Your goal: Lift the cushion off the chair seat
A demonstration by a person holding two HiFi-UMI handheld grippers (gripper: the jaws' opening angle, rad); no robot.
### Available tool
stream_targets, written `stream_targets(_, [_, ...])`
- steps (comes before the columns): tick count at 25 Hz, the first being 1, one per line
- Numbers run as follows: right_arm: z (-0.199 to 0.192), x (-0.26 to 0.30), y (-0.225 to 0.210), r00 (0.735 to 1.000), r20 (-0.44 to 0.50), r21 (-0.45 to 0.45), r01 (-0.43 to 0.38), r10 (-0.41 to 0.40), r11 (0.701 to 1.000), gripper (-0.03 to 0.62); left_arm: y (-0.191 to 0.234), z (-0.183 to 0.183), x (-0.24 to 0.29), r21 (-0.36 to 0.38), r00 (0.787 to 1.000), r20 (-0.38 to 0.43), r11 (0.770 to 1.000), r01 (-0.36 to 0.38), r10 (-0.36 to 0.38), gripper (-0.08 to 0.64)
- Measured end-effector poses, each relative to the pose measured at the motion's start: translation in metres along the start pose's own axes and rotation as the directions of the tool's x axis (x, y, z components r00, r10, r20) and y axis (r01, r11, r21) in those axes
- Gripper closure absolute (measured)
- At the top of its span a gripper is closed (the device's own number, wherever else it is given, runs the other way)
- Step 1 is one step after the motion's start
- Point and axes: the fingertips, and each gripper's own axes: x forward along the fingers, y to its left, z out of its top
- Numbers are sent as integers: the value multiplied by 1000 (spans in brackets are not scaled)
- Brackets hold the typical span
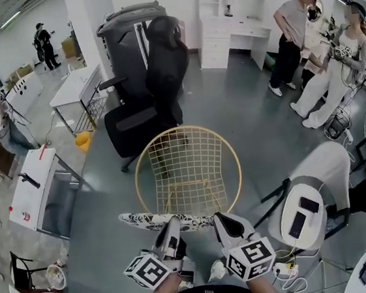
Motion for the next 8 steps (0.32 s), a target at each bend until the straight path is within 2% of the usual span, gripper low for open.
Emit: stream_targets(8, [-3, 0, -8, 1000, -2, 7, -1, 1, 1000, 597, 3, -7, 4, -11, 1000, -4, 1000, -8, 8, 549])
